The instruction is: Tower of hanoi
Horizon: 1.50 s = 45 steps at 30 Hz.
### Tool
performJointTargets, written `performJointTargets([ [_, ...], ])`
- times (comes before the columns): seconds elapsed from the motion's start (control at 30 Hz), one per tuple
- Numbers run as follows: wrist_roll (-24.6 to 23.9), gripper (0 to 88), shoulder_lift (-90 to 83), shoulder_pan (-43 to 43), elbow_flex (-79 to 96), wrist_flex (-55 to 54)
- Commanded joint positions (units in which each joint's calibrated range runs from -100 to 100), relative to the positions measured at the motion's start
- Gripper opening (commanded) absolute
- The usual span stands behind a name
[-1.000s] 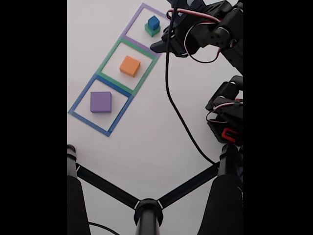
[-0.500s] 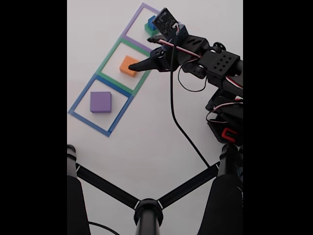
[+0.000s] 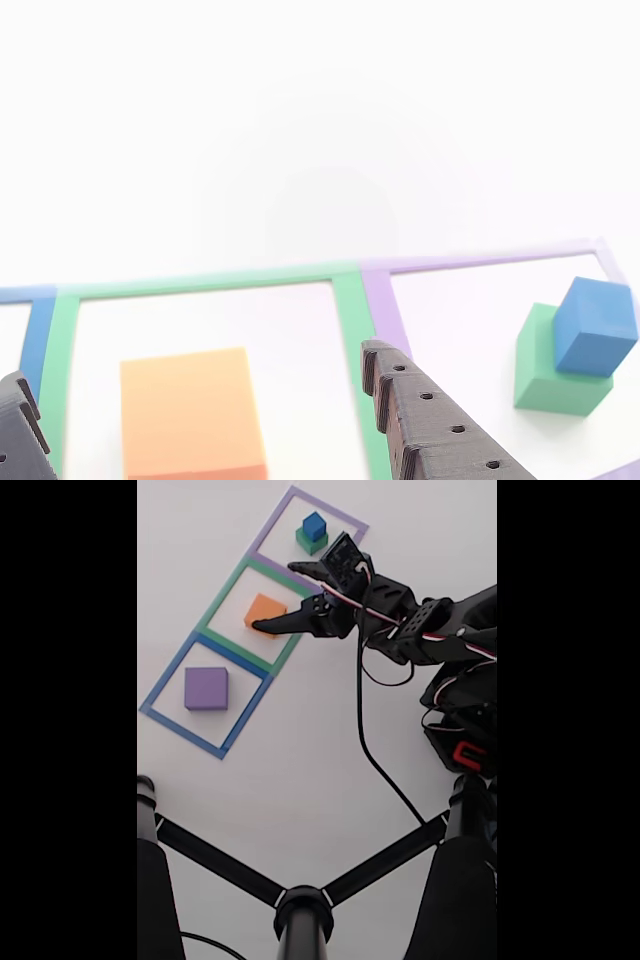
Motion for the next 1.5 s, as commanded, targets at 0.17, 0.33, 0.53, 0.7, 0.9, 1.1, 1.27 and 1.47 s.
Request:
performJointTargets([
  [0.17, 0.0, 40.2, 17.0, -1.2, -3.7, -17.7],
  [0.33, 0.0, 40.1, 25.2, -1.6, -7.1, -23.5],
  [0.53, 0.0, 39.6, 29.7, -2.1, -7.4, -26.6],
  [0.7, 0.0, 39.3, 33.4, -2.9, -8.7, -29.3],
  [0.9, 0.0, 38.8, 36.8, -3.5, -10.8, -30.1],
  [1.1, 0.0, 37.4, 38.0, -4.1, -11.4, -30.4],
  [1.27, 0.0, 34.8, 39.2, -4.6, -12.3, -30.2],
  [1.47, 0.0, 29.1, 39.6, -5.3, -12.5, -29.8],
])
